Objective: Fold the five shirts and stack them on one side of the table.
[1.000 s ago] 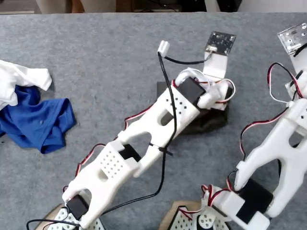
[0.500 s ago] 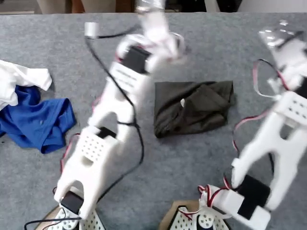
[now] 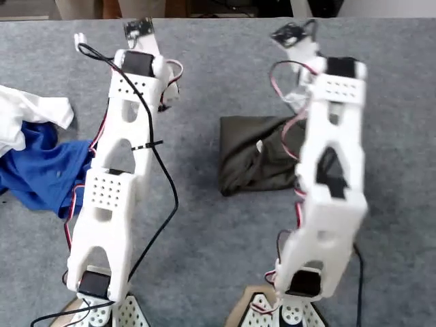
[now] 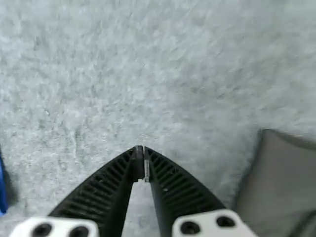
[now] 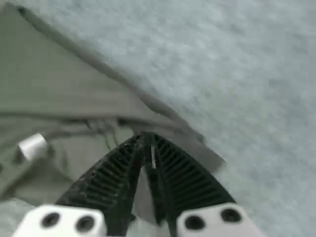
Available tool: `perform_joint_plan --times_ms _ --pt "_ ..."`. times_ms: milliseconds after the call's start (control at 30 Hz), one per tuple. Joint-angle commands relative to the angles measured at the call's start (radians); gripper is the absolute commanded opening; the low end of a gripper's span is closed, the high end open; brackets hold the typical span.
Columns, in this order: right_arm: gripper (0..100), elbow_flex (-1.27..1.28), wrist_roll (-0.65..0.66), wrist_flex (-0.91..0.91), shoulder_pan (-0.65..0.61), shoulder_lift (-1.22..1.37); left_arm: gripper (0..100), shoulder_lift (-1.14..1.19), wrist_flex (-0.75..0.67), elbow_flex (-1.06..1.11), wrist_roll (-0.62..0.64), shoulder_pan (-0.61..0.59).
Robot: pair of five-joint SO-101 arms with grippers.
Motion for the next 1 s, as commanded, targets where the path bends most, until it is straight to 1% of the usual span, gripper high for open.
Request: perform_joint_plan --times_ms 0,67,100,133,200,267,433,600,733,967 --pt "0.5 -0.418 -0.035 0.170 -0.070 0.206 2 0.099 -0.083 -0.032 -0.058 -0.026" --pt "0.5 -0.588 -0.035 0.255 -0.096 0.318 2 0.194 -0.153 -0.046 -0.064 -0.057" --pt "0.5 -0.662 -0.035 0.293 -0.105 0.371 2 0.225 -0.163 -0.066 -0.064 -0.066" --pt "0.5 -0.727 -0.035 0.328 -0.113 0.417 2 0.228 -0.144 -0.112 -0.064 -0.074" --pt "0.5 -0.782 -0.052 0.336 -0.108 0.476 2 0.237 -0.097 -0.207 -0.064 -0.077" --pt "0.5 -0.759 -0.055 0.336 -0.107 0.486 2 0.266 -0.081 -0.247 -0.066 -0.074" --pt "0.5 -0.595 -0.052 0.336 -0.107 0.444 2 0.337 -0.068 -0.354 -0.069 -0.077" --pt "0.5 -0.461 -0.048 0.334 -0.091 0.355 2 0.340 -0.063 -0.353 -0.071 -0.075" --pt "0.5 -0.383 -0.017 0.334 -0.058 0.303 2 0.340 -0.068 -0.353 -0.071 -0.074" --pt "0.5 -0.352 -0.015 0.334 -0.004 0.194 2 0.340 -0.078 -0.353 -0.072 -0.069"
